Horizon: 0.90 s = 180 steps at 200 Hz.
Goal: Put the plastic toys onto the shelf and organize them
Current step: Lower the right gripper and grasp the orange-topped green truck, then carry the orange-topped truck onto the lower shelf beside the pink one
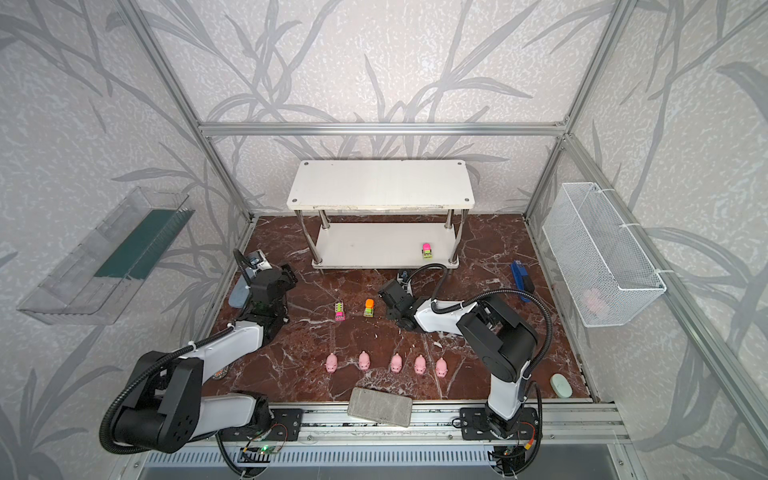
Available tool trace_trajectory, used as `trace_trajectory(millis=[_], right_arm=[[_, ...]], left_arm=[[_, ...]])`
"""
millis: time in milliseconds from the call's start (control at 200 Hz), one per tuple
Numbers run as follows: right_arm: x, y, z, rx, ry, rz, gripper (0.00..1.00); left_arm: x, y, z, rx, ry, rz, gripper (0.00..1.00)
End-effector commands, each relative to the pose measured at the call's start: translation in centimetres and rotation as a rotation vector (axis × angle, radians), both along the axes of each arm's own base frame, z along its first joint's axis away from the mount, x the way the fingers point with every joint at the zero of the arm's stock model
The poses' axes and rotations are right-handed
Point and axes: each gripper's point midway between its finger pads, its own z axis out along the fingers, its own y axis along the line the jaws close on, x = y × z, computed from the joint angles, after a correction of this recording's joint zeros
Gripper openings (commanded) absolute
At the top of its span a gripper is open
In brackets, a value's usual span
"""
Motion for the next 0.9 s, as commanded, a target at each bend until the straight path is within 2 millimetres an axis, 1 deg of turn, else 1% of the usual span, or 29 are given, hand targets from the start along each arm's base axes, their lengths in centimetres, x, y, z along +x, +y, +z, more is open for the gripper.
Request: trace_trajectory(millis=[0, 140, 190, 315, 430, 560, 595, 605, 640, 755, 830, 895], right_arm=[[0.1, -0.4, 0.6, -0.045, -0.013, 0.003, 0.36], [0.2, -0.7, 0.8, -0.062, -0.023, 0.007, 0.35], [0.3, -0.8, 1.0, -0.062, -0.027, 0.002, 0.31], [0.3, -0.8, 1.7, -0.087, -0.047, 0.036, 0.27], [0.4, -0.9, 2.4, -0.091, -0.063, 0.045, 0.27], [0.5, -0.9, 3.9, -0.089, -0.09, 0.058, 0.27], [0.4, -1.0, 4.0, -0.098, -0.092, 0.065, 0.27], [0.5, -0.9, 4.9, -0.085, -0.108, 0.066, 0.27], [0.6, -0.9, 6.0, -0.082, -0.13, 0.071, 0.27], [1.2, -0.9, 8.9, -0.093, -0.195, 0.085, 0.27], [2.0, -0.7, 10.9, -0.1, -0.242, 0.091, 0.27], [2.7, -0.5, 12.0, -0.1, -0.272, 0.094, 0.27]], left_arm=[[-0.3, 0.1, -0.7, -0.014, 0.008, 0.013, 0.75], [-0.3, 0.1, -0.6, -0.014, 0.006, 0.013, 0.75], [-0.3, 0.1, -0.6, -0.014, 0.005, 0.013, 0.75], [-0.4, 0.1, -0.7, -0.012, 0.007, 0.014, 0.75], [-0.4, 0.1, -0.6, -0.013, 0.006, 0.017, 0.75], [-0.4, 0.1, -0.6, -0.012, 0.004, 0.017, 0.75], [-0.4, 0.2, -0.6, -0.012, 0.005, 0.016, 0.75], [-0.3, 0.1, -0.6, -0.012, 0.005, 0.016, 0.75], [-0.4, 0.2, -0.6, -0.011, 0.005, 0.017, 0.75], [-0.4, 0.2, -0.6, -0.011, 0.005, 0.018, 0.75], [-0.3, 0.2, -0.6, -0.009, 0.003, 0.018, 0.75], [-0.4, 0.3, -0.5, -0.004, 0.004, 0.022, 0.75]])
